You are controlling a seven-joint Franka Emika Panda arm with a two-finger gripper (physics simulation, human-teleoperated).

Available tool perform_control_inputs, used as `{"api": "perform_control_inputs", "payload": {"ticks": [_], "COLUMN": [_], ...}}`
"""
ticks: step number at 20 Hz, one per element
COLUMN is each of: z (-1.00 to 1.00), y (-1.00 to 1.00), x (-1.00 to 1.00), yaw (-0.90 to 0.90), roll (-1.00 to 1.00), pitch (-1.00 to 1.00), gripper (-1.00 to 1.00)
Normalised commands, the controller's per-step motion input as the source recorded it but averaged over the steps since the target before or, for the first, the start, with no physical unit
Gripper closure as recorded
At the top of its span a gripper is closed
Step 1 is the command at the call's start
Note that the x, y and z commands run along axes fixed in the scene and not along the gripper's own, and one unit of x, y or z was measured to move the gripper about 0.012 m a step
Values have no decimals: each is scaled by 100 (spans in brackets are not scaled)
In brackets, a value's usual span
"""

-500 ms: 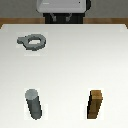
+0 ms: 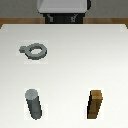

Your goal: Put the loop with the handle onto the peg.

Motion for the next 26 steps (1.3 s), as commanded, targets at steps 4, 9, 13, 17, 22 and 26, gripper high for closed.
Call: {"api": "perform_control_inputs", "payload": {"ticks": [4, 9, 13, 17, 22, 26], "z": [0, 0, 0, 0, 0, 0], "y": [-25, -100, -100, -100, -60, 0], "x": [0, 0, 0, 0, 0, 0], "yaw": [0, 0, 0, 0, 18, 95], "roll": [0, 0, 0, 0, 0, 0], "pitch": [0, 0, 0, 0, 0, 0], "gripper": [-100, -100, -100, -100, -100, -100]}}
